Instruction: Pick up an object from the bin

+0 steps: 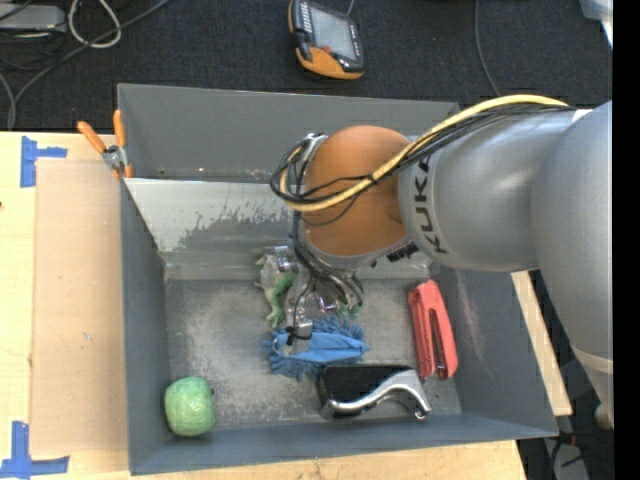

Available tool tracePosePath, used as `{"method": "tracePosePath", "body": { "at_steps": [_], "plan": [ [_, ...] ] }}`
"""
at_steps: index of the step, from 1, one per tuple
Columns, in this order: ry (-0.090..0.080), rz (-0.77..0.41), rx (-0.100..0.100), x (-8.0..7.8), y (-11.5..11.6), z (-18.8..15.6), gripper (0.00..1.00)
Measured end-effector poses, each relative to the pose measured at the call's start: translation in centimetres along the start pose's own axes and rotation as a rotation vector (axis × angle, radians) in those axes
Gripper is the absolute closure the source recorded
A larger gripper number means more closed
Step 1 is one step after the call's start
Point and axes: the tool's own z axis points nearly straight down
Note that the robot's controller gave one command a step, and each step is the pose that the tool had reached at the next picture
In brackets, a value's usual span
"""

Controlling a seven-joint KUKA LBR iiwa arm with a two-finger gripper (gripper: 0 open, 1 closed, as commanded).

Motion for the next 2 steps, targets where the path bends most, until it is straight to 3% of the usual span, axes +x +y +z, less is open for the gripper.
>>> {"method": "tracePosePath", "body": {
  "at_steps": [1,2],
  "plan": [
    [0.021,-0.014,0.004,2.0,-7.0,3.6,0.00],
    [-0.003,0.028,-0.003,2.5,-4.8,6.5,0.00]
  ]
}}
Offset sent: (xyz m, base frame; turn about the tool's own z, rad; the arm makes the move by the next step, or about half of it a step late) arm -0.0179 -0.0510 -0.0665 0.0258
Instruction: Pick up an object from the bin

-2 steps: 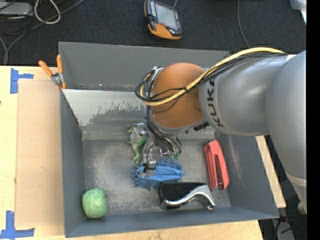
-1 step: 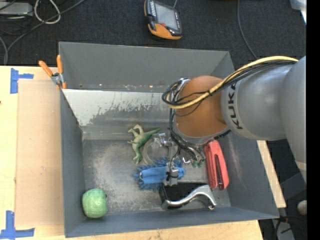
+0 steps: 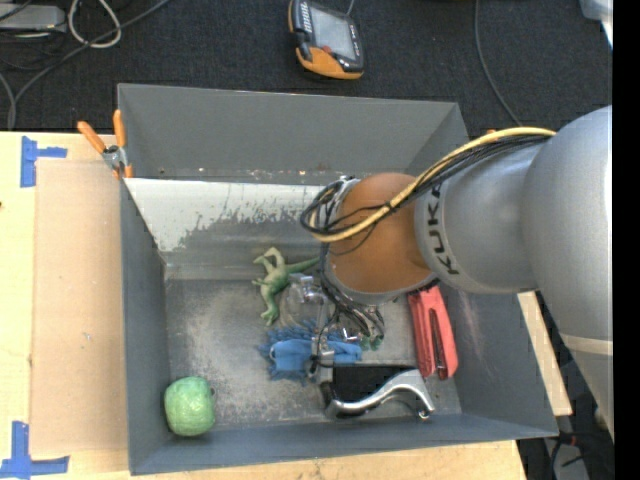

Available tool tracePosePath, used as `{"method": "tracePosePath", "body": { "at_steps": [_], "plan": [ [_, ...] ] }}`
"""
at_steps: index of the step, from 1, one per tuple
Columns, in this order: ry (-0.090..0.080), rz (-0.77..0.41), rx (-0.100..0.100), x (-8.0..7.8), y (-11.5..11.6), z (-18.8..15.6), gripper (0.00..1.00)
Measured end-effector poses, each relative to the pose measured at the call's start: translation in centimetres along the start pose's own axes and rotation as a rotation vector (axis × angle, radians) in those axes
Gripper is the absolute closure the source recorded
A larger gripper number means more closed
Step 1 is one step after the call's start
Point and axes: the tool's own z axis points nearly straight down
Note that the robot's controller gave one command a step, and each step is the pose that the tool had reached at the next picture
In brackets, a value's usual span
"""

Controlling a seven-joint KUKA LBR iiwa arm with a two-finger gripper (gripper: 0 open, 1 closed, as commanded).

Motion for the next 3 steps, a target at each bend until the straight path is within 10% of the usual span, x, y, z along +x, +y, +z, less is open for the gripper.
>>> {"method": "tracePosePath", "body": {
  "at_steps": [1,3],
  "plan": [
    [0.010,0.034,0.003,0.1,-1.2,-0.2,1.00],
    [0.020,0.035,0.003,0.4,-1.2,-1.6,1.00]
  ]
}}
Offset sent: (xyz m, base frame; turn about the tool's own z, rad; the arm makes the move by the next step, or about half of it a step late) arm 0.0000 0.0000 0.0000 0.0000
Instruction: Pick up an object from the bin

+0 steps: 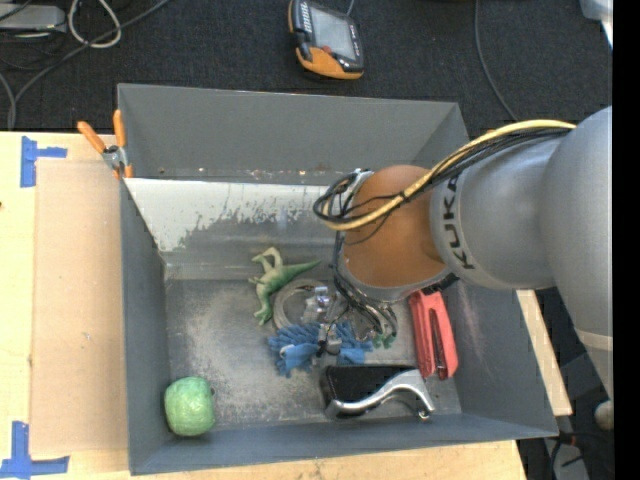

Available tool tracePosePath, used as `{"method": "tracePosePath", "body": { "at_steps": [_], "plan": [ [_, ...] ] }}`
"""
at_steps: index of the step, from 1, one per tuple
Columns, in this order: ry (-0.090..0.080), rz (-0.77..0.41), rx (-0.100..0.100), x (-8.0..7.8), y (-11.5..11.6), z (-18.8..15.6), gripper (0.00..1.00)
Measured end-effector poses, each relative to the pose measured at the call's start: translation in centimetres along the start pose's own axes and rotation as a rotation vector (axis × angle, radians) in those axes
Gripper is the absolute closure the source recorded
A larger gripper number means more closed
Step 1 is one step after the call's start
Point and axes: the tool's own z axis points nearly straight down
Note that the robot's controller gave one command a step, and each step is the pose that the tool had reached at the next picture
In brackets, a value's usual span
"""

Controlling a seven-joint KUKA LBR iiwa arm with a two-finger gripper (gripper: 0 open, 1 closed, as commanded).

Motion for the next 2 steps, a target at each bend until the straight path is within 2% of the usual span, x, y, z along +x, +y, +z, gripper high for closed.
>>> {"method": "tracePosePath", "body": {
  "at_steps": [1,2],
  "plan": [
    [-0.003,0.000,0.001,0.0,0.0,-3.5,1.00],
    [0.003,0.000,0.001,0.1,0.1,-8.3,1.00]
  ]
}}
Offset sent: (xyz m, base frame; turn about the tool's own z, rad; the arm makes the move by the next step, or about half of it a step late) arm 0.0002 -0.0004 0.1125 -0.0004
